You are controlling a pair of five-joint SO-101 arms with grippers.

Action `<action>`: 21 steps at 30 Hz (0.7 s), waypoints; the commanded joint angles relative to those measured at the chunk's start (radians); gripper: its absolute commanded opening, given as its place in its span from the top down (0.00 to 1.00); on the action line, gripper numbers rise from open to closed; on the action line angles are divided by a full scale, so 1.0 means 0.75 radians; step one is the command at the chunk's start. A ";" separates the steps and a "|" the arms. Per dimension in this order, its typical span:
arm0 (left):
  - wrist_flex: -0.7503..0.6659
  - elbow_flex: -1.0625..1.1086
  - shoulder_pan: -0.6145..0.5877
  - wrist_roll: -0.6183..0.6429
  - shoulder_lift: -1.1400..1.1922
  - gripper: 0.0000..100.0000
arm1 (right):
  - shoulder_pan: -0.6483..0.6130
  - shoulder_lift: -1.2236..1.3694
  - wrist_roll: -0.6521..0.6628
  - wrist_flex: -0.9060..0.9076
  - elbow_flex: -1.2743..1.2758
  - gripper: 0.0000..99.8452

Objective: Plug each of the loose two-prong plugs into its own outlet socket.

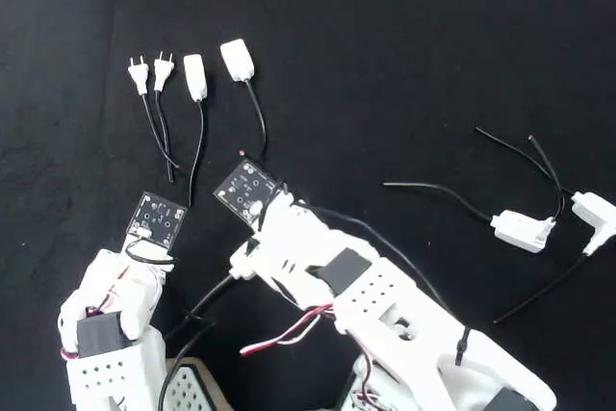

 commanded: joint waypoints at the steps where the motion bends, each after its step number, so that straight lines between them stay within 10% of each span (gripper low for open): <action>1: 0.004 -0.009 -0.003 -0.004 -0.002 0.91 | 0.020 -0.017 -0.010 0.041 -0.095 0.66; 11: 0.006 -0.009 -0.003 -0.006 -0.002 0.91 | 0.020 -0.011 -0.002 0.039 -0.097 0.99; 21: 0.008 -0.009 -0.003 -0.006 -0.002 0.91 | 0.020 -0.007 0.000 -0.012 -0.026 0.99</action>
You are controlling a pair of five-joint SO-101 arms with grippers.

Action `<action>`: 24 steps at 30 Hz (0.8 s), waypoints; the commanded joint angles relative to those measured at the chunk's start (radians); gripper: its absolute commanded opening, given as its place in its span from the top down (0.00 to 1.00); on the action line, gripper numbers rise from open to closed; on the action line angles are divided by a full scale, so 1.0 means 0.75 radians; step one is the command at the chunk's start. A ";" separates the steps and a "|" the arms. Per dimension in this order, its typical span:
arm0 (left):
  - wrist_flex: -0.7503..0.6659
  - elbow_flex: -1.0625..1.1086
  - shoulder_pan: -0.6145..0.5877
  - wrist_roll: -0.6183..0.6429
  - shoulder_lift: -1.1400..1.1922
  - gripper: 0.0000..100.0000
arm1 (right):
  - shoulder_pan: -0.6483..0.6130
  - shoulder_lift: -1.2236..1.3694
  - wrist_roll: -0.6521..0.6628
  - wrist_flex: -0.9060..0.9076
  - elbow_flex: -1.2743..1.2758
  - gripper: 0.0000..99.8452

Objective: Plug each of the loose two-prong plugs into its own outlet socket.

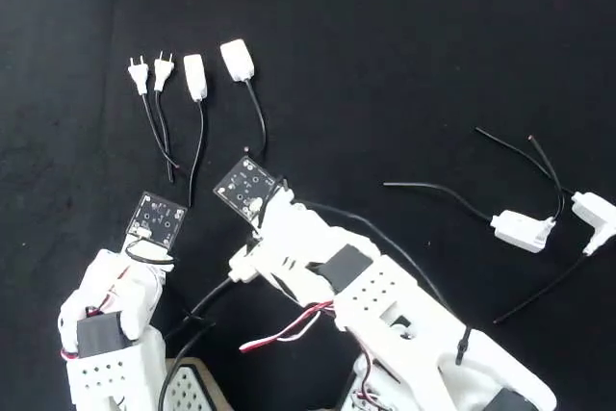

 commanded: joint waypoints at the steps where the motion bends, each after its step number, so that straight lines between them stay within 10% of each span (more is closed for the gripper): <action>1: 0.008 -0.009 -0.003 -0.006 -0.002 0.91 | 0.010 -0.005 -0.006 -0.074 0.028 0.99; 24: 0.002 -0.009 -0.003 -0.008 -0.002 0.91 | 0.188 -0.011 0.041 0.012 0.042 0.99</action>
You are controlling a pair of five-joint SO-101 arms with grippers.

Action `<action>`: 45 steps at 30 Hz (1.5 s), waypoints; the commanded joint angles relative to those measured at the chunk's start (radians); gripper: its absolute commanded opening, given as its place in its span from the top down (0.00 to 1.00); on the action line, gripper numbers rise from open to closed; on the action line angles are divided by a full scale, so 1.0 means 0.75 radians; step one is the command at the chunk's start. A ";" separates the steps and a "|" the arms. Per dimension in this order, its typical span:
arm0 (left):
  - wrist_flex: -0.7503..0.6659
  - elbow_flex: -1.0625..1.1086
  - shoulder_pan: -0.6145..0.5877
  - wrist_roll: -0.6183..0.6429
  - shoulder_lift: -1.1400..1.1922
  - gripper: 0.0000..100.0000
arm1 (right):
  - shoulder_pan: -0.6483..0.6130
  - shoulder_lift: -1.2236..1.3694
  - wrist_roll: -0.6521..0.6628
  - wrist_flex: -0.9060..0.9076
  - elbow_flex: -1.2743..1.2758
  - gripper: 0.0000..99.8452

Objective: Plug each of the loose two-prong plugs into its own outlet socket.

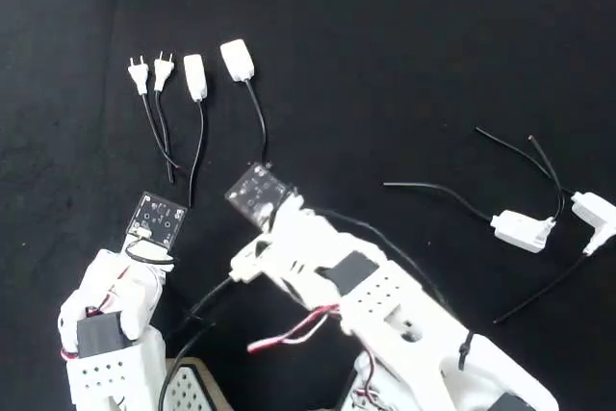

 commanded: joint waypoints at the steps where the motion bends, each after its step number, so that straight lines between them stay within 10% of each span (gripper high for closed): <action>1: 0.002 -0.009 -0.003 -0.008 -0.002 0.91 | 0.129 0.007 0.033 0.106 -0.099 0.99; 26: 0.000 -0.013 -0.001 -0.004 -0.004 0.91 | 1.782 0.013 0.976 -0.362 -0.089 0.99; 33: 0.000 -0.017 -0.001 -0.002 -0.004 0.91 | 1.839 0.013 1.002 -0.473 -0.056 0.96; 39: 0.002 -0.105 -0.001 0.080 -0.004 0.91 | 1.747 0.001 0.982 -0.466 0.050 0.62; 45: 0.023 -0.453 -0.001 0.358 0.010 0.86 | 1.718 -0.097 0.634 -0.096 -0.075 0.69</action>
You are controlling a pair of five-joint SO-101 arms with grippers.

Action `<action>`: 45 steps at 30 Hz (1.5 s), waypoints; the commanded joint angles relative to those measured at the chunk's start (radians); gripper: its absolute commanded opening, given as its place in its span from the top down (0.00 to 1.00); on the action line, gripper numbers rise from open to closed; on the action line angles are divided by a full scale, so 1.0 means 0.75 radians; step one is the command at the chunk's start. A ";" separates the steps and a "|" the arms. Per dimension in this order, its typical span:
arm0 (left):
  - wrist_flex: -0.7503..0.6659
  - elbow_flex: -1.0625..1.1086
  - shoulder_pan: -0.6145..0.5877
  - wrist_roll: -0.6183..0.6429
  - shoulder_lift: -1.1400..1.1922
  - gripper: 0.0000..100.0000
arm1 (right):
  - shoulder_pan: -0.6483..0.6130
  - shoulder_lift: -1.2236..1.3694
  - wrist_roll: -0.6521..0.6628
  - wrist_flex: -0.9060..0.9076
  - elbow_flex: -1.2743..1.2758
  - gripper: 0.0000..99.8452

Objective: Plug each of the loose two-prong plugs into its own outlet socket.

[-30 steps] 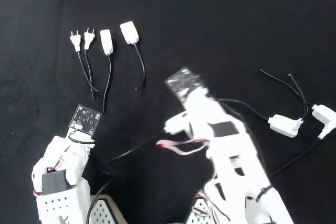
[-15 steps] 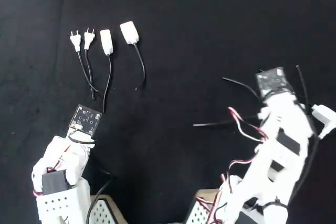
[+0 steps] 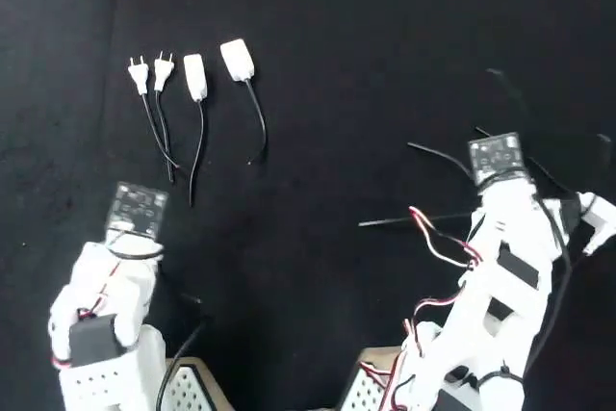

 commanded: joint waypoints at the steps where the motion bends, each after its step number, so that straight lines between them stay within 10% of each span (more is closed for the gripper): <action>1: 0.008 -0.273 -0.001 0.170 0.031 0.83 | -0.029 -0.130 -0.145 0.403 -0.183 0.70; 7: -0.231 -0.539 0.001 0.342 0.554 0.79 | -0.160 -0.332 -0.278 1.203 -0.545 0.85; 10: -0.321 -0.760 0.054 0.409 0.972 0.79 | -0.237 -0.384 -0.344 1.285 -0.584 0.99; 15: -0.340 -1.192 0.210 0.507 1.581 0.78 | -0.376 -0.384 -0.468 1.344 -0.551 0.95; 26: -0.344 -2.096 0.306 0.593 2.633 0.68 | -0.996 -0.375 -0.845 1.109 -0.343 0.67; 36: -0.336 -2.963 0.310 0.675 3.502 0.74 | -1.060 -0.375 -0.855 0.779 -0.083 0.81; 45: 0.078 -3.718 0.287 0.675 3.912 0.97 | -1.060 -0.384 -0.853 0.763 -0.046 0.83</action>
